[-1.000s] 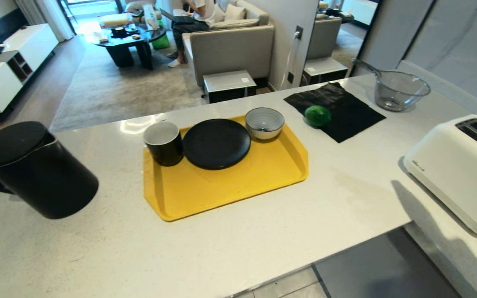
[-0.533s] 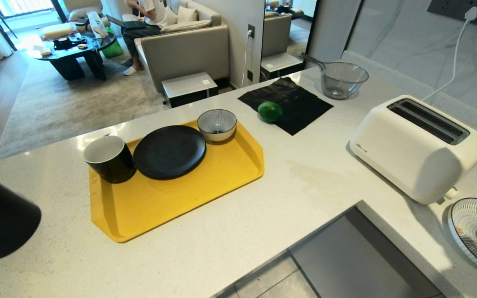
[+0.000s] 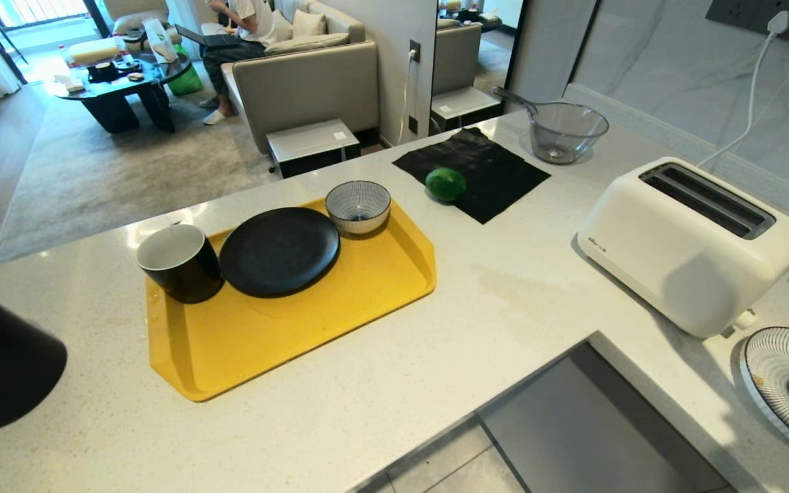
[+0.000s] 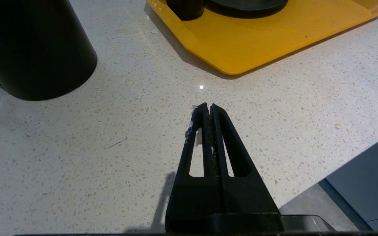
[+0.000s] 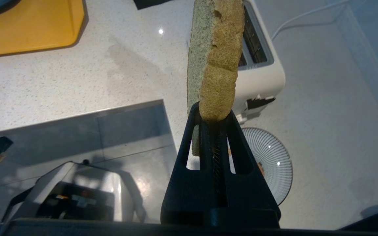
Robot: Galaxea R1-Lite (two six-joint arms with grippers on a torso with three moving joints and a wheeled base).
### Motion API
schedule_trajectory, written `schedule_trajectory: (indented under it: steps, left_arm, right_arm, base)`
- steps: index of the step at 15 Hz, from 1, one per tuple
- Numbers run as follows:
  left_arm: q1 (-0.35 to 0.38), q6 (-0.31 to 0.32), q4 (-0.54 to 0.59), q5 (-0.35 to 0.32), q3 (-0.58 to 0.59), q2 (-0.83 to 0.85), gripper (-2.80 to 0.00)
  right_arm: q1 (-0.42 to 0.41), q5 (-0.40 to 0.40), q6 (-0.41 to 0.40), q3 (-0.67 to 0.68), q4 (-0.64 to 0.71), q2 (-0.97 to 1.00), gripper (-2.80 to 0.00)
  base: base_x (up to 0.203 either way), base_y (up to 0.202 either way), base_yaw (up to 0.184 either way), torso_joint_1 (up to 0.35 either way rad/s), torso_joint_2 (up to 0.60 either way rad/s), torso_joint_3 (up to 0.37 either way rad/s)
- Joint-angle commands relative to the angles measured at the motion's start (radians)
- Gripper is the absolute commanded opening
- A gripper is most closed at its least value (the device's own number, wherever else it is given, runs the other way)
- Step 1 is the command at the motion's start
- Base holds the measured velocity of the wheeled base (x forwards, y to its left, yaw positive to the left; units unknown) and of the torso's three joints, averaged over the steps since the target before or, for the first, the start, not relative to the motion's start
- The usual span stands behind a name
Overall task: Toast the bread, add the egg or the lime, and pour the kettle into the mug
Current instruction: Put the bread slices in the toaster
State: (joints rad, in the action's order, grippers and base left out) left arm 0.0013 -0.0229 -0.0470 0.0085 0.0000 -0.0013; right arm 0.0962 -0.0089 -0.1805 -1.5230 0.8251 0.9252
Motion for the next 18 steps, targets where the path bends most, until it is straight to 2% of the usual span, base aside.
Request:
schedule_trajectory:
  steps: [1, 6, 11, 13, 15, 18]
  left_arm:
    - [0.000, 0.000, -0.001, 0.001, 0.017, -0.002, -2.80]
    - [0.000, 0.000, -0.001, 0.001, 0.017, -0.002, -2.80]
    - [0.000, 0.000, -0.001, 0.001, 0.017, -0.002, -2.80]
    - [0.000, 0.000, -0.001, 0.001, 0.017, -0.002, -2.80]
    - [0.000, 0.000, -0.001, 0.001, 0.017, -0.002, -2.80]
    - [0.000, 0.000, -0.001, 0.001, 0.017, -0.002, -2.80]
  right_arm:
    - [0.000, -0.014, -0.026, 0.007, -0.078, 0.071, -2.80]
    - [-0.005, -0.067, -0.181, -0.016, -0.260, 0.232, -2.80]
    - [-0.099, -0.057, -0.224, -0.064, -0.350, 0.347, -2.80]
    - [-0.154, -0.021, -0.223, -0.072, -0.353, 0.360, -2.80]
    - [-0.229, 0.070, -0.218, -0.073, -0.353, 0.360, -2.80]
    - [-0.280, 0.141, -0.193, -0.072, -0.353, 0.342, -2.80]
  base:
    - [0.000, 0.000, 0.000, 0.000, 0.00, 0.000]
    - [0.000, 0.000, 0.000, 0.000, 0.00, 0.000]
    - [0.000, 0.000, 0.000, 0.000, 0.00, 0.000]
    - [0.000, 0.000, 0.000, 0.000, 0.00, 0.000]
    - [0.000, 0.000, 0.000, 0.000, 0.00, 0.000]
    - [0.000, 0.000, 0.000, 0.000, 0.00, 0.000]
